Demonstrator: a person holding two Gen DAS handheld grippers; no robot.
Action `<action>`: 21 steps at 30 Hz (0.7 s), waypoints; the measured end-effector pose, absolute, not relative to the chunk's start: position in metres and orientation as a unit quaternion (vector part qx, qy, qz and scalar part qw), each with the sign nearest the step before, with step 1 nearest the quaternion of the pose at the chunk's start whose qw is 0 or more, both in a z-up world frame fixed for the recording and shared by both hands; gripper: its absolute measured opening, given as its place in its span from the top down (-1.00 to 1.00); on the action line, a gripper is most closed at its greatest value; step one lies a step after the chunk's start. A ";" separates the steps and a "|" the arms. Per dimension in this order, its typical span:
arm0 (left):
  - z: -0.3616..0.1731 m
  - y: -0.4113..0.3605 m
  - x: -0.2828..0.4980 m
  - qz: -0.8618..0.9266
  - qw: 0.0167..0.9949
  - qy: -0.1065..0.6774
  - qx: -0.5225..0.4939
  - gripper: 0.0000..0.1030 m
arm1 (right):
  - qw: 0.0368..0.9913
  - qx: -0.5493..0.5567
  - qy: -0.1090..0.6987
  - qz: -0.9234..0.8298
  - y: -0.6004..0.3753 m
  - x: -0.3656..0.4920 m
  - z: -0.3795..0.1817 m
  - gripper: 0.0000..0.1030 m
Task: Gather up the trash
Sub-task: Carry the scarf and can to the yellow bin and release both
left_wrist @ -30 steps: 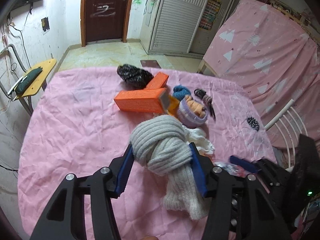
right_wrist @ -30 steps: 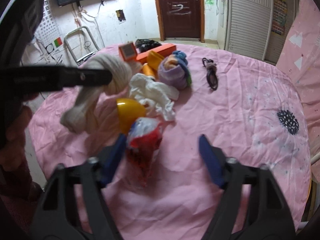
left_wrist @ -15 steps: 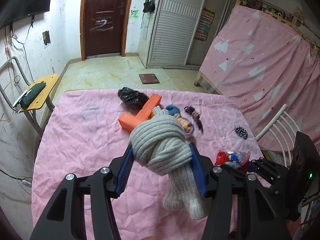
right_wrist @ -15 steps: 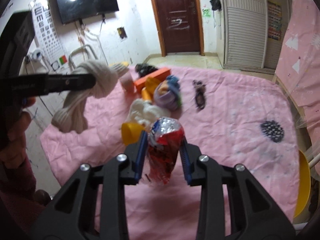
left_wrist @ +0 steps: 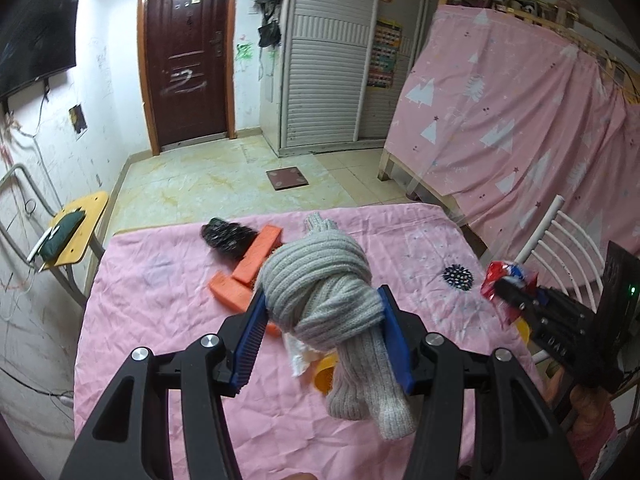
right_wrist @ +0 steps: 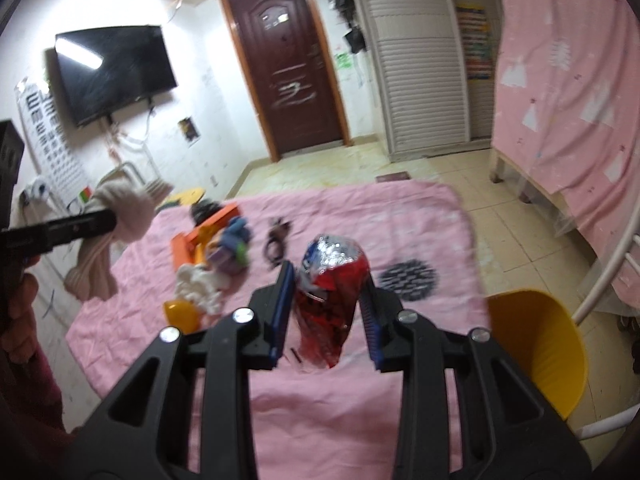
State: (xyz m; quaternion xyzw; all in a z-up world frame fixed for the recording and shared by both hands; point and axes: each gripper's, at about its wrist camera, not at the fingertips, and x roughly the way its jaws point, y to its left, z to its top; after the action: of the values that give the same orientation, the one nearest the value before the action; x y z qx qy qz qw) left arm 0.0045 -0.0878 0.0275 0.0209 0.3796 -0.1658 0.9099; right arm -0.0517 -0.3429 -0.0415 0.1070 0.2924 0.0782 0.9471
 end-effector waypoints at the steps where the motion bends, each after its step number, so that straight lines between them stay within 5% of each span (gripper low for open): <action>1: 0.028 -0.093 0.005 -0.169 0.909 0.379 0.024 0.07 | 0.948 0.115 0.288 0.070 -0.352 -0.053 -0.041 0.41; 17: 0.042 -0.222 0.010 -0.253 0.887 0.378 0.075 0.07 | 0.941 0.181 0.281 -0.055 -0.454 -0.065 -0.066 0.40; 21: 0.040 -0.266 0.009 -0.284 0.876 0.382 0.083 0.07 | 0.934 0.197 0.287 -0.075 -0.471 -0.067 -0.075 -0.07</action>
State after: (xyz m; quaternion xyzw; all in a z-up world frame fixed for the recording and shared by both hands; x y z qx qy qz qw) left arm 0.0087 -0.2656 0.0397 0.0827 0.3822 -0.2838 0.8755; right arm -0.0674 -0.4715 -0.0749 0.1966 0.2871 -0.0753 0.9345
